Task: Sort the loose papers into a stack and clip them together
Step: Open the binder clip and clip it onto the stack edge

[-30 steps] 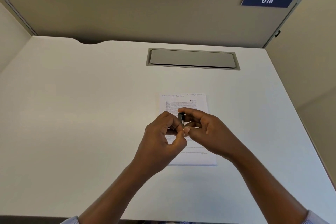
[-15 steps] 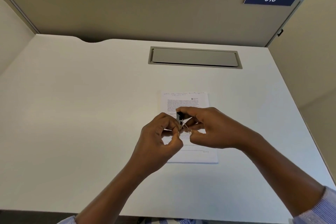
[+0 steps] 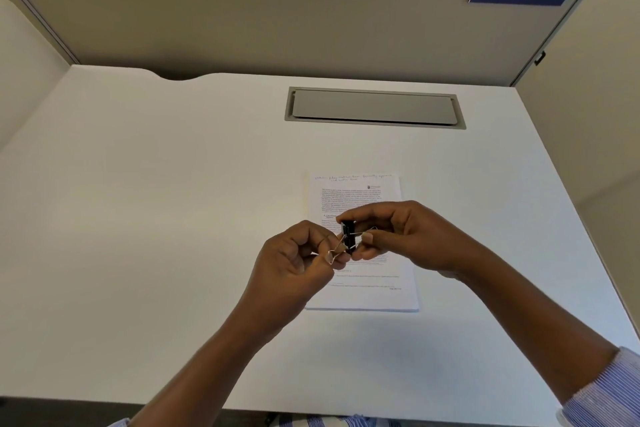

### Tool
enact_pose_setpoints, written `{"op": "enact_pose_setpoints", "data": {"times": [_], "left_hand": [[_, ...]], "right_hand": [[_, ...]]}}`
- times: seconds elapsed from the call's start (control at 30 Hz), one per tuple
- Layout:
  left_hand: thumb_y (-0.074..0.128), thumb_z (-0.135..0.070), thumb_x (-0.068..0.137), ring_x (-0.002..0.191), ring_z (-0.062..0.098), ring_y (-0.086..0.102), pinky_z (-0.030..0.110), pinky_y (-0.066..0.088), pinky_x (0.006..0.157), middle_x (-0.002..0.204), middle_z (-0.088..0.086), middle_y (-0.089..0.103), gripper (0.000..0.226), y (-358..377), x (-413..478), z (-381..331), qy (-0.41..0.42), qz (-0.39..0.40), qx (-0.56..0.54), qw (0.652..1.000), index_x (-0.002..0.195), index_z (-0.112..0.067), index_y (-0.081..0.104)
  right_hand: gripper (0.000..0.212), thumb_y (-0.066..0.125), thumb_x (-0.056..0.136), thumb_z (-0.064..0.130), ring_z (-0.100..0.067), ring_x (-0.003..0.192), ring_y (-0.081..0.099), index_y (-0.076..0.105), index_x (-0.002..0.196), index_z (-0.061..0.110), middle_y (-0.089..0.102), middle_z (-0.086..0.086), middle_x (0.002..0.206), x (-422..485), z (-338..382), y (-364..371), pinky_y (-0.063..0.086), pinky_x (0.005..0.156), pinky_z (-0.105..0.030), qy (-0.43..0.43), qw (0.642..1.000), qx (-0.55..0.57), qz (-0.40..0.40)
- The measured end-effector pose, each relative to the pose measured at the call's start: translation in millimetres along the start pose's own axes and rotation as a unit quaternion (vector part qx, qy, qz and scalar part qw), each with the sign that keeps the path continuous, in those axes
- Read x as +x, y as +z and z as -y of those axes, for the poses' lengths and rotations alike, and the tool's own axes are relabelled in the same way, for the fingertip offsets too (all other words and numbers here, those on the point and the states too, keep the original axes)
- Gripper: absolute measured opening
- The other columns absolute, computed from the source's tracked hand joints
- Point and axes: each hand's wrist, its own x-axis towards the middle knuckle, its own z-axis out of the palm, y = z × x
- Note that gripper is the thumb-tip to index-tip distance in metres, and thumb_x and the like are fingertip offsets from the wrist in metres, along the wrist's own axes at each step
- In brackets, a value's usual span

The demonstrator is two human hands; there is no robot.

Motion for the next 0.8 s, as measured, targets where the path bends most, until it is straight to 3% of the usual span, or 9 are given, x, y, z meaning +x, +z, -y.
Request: {"op": "enact_pose_setpoints", "data": {"times": [0.17, 0.37, 0.6, 0.67, 0.8], "left_hand": [[0.064, -0.014, 0.076, 0.08, 0.031, 0.071, 0.035, 0.057, 0.074, 0.087, 0.019, 0.07, 0.012, -5.3, 2.4, -5.2, -0.058, 0.019, -0.118, 0.991, 0.075, -0.002, 0.063], [0.058, -0.005, 0.078, 0.064, 0.023, 0.067, 0.029, 0.057, 0.059, 0.077, 0.017, 0.067, 0.012, -5.9, 7.1, -7.5, -0.151, 0.034, -0.267, 0.951, 0.072, -0.006, 0.068], [0.058, -0.004, 0.087, 0.055, 0.02, 0.05, 0.03, 0.045, 0.051, 0.066, 0.012, 0.055, 0.012, 7.8, 9.3, 7.0, -0.21, -0.031, -0.217, 0.953, 0.076, -0.005, 0.061], [0.055, 0.0, 0.095, 0.056, 0.021, 0.051, 0.031, 0.046, 0.053, 0.068, 0.012, 0.057, 0.02, 10.3, 9.2, 10.5, -0.207, -0.058, -0.152, 0.965, 0.078, -0.006, 0.062], [0.057, -0.006, 0.098, 0.066, 0.018, 0.065, 0.029, 0.055, 0.062, 0.077, 0.003, 0.073, 0.013, 15.0, 4.2, 15.7, -0.118, -0.111, 0.028, 0.986, 0.093, -0.009, 0.068]], "right_hand": [[0.03, 0.056, 0.097, -0.003, -0.022, 0.083, 0.071, 0.068, 0.121, 0.01, 0.077, -0.008, 0.099, 1.2, -8.1, -0.2, 0.056, 0.072, -0.026, -0.001, 0.996, 0.089, 0.024], [0.028, 0.059, 0.088, 0.003, -0.016, 0.068, 0.068, 0.074, 0.11, 0.012, 0.072, -0.007, 0.087, 0.0, -21.3, 24.8, 0.056, 0.062, -0.022, 0.0, 0.957, 0.29, 0.032], [0.023, 0.063, 0.087, 0.007, -0.014, 0.063, 0.067, 0.077, 0.103, 0.012, 0.069, -0.01, 0.083, -2.3, -29.7, 45.2, 0.056, 0.061, -0.02, -0.003, 0.916, 0.402, 0.001], [0.021, 0.06, 0.087, 0.006, -0.015, 0.063, 0.067, 0.078, 0.097, 0.013, 0.069, -0.012, 0.082, -4.1, -31.8, 45.1, 0.056, 0.06, -0.02, 0.005, 0.919, 0.393, -0.031], [0.011, 0.064, 0.09, 0.007, -0.019, 0.069, 0.068, 0.068, 0.1, 0.006, 0.071, -0.018, 0.087, -4.5, -35.8, 43.1, 0.057, 0.066, -0.025, 0.0, 0.948, 0.303, -0.094]]}}
